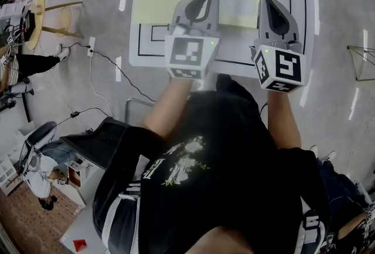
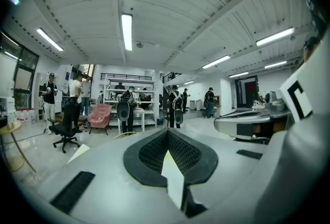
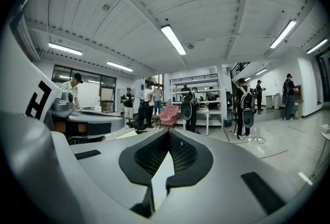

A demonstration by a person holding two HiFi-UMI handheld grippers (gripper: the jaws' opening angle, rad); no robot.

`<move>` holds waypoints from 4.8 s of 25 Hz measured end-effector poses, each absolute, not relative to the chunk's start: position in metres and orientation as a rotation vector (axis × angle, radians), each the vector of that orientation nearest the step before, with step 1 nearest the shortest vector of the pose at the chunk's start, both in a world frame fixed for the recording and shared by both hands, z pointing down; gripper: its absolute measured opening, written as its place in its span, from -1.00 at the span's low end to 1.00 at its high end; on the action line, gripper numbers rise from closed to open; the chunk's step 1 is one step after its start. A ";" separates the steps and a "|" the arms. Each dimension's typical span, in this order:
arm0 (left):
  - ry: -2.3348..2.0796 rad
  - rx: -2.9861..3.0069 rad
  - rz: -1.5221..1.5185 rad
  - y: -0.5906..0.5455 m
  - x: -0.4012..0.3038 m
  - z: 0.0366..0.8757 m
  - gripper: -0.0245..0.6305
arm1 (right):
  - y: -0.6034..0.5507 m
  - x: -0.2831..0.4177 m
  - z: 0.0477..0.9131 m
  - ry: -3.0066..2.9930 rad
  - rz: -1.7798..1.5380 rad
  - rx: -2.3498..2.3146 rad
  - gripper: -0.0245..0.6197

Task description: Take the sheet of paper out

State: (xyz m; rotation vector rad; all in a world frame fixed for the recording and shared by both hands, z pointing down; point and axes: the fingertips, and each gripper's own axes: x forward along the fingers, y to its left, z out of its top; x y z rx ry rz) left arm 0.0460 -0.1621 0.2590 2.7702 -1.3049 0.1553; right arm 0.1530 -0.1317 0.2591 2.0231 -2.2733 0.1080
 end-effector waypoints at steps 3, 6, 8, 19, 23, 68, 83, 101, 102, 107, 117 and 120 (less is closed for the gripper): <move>-1.350 2.747 0.151 -0.173 0.049 0.260 -0.96 | -0.145 0.157 0.260 -2.303 0.104 1.995 -0.93; -1.388 2.716 0.165 -0.178 0.048 0.266 -0.96 | -0.157 0.155 0.262 -2.330 0.108 1.956 -0.93; -1.407 2.695 0.182 -0.180 0.046 0.272 -0.96 | -0.160 0.151 0.266 -2.346 0.116 1.929 -0.93; -1.452 2.633 0.224 -0.200 0.032 0.290 -0.96 | -0.180 0.144 0.294 -2.357 0.187 1.848 -0.93; -1.430 2.617 0.248 -0.205 0.028 0.302 -0.96 | -0.187 0.137 0.305 -2.341 0.204 1.817 -0.93; -1.388 2.426 0.421 -0.271 -0.011 0.393 -0.96 | -0.261 0.093 0.393 -2.277 0.393 1.603 -0.93; -1.391 2.336 0.484 -0.285 -0.040 0.427 -0.96 | -0.282 0.063 0.417 -2.274 0.429 1.515 -0.93; -1.440 2.104 0.699 -0.294 -0.096 0.489 -0.96 | -0.293 0.066 0.444 -2.228 0.476 1.473 -0.93; -1.440 2.092 0.717 -0.293 -0.099 0.494 -0.96 | -0.293 0.067 0.445 -2.225 0.478 1.473 -0.93; -1.399 2.040 0.807 -0.288 -0.109 0.519 -0.96 | -0.292 0.070 0.450 -2.217 0.486 1.470 -0.93; -1.327 1.999 0.868 -0.284 -0.112 0.539 -0.96 | -0.284 0.071 0.470 -2.197 0.539 1.331 -0.93; -1.322 2.003 0.875 -0.284 -0.111 0.540 -0.96 | -0.279 0.072 0.483 -2.183 0.591 1.226 -0.92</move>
